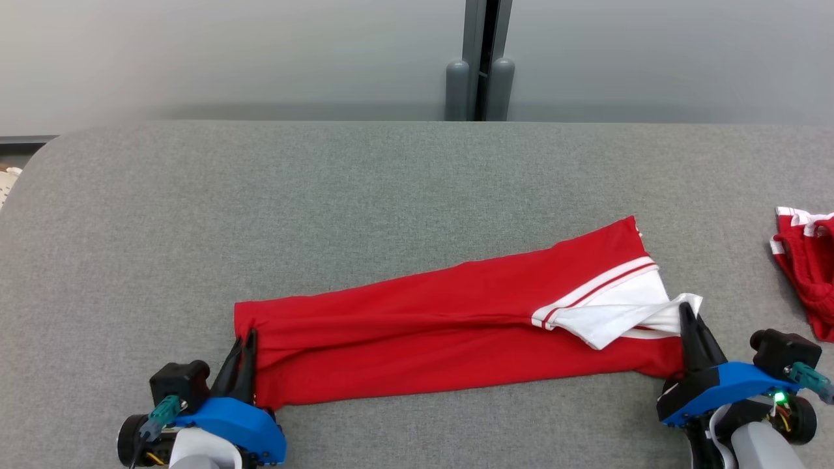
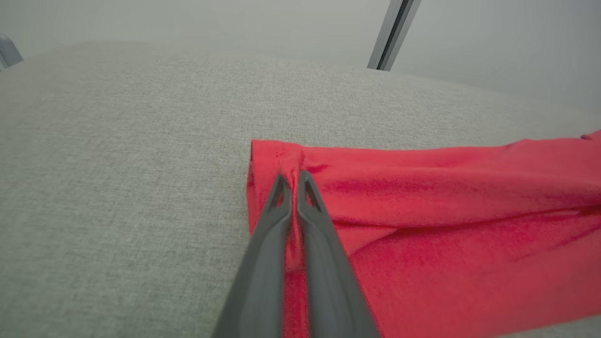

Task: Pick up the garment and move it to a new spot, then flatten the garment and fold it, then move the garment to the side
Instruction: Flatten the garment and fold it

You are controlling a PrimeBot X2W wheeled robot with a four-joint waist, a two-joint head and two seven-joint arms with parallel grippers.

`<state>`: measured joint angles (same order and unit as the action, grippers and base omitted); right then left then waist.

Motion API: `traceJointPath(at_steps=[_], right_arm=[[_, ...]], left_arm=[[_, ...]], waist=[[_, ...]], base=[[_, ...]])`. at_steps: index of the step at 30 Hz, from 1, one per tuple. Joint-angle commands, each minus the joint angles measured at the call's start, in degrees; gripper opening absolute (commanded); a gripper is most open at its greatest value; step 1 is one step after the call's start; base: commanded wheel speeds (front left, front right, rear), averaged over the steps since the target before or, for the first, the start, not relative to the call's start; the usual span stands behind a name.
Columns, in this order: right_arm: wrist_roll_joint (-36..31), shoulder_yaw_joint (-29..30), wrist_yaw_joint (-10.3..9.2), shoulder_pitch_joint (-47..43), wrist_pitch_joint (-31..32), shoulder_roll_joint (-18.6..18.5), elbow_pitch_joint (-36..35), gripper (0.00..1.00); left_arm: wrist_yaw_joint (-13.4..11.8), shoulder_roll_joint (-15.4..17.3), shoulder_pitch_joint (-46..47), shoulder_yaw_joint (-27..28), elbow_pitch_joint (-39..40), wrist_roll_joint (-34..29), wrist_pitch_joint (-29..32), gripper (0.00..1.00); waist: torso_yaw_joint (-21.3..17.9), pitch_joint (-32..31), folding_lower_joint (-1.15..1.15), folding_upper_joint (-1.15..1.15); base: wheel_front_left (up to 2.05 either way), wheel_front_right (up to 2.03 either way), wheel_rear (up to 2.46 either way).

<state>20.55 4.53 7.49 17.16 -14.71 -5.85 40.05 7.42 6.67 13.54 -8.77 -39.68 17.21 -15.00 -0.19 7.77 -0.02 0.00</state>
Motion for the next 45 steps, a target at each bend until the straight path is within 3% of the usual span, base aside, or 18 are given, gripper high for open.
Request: traceJointPath(at_steps=[1, 8, 13, 24, 35, 43, 44, 45], right_arm=[[-0.05, 0.08, 0.00, -0.42, -0.19, -0.54, -0.50, 1.00], [-5.40, -0.97, 0.00, -0.14, -0.53, -2.04, -5.13, 1.00], [-9.04, -0.64, 0.00, -1.90, -0.53, -0.59, -5.54, 1.00], [-10.28, -0.88, 0.00, -0.47, -0.46, -0.30, 0.80, 1.00], [-13.12, 2.18, 0.00, 9.21, 7.40, -1.39, 9.77, 1.00], [-12.44, 3.70, 0.00, 8.74, 11.05, 0.62, 18.94, 1.00], [-11.68, 3.45, 0.02, 8.49, 11.22, 1.03, 19.94, 0.65], [-10.95, 3.44, 0.01, 8.32, 10.88, 1.29, 20.58, 0.14]], left_arm=[[-0.20, 0.05, -0.60, 0.92, 0.80, -0.18, -0.23, 1.00], [-3.69, -1.84, -4.75, 5.36, 9.47, -4.44, -0.23, 1.00], [-3.54, -2.90, -8.20, 5.25, 13.05, -6.94, -0.18, 1.00], [-3.49, -3.75, -11.81, 2.85, 12.63, -6.03, -0.18, 1.00], [-2.54, -3.75, -8.69, 0.66, 10.60, -5.69, -0.19, 1.00], [-2.66, -3.77, -7.58, -0.02, 10.38, -5.27, -0.18, 1.00], [-2.73, -3.78, -7.55, 0.11, 10.44, -5.29, -0.19, 1.00], [-2.79, -3.77, -7.55, 0.32, 10.48, -5.39, -0.19, 1.00]], waist=[[0.00, -0.12, 0.02, 0.00], [0.51, -0.86, 0.02, 0.00], [0.97, -2.34, 0.02, 0.00], [1.74, -3.31, 0.02, 0.00], [3.58, 0.90, 0.02, 0.00], [4.67, 2.23, 0.02, 0.00], [4.57, 2.31, 0.02, 0.00], [4.38, 2.38, 0.02, 0.00]], base=[[0.00, 0.00, 0.00], [0.00, 0.00, 0.00], [0.00, 0.00, 0.00], [0.00, 0.00, 0.00], [0.00, 0.00, 0.00], [0.00, 0.00, 0.00], [0.00, 0.00, 0.00], [0.00, 0.00, 0.00]])
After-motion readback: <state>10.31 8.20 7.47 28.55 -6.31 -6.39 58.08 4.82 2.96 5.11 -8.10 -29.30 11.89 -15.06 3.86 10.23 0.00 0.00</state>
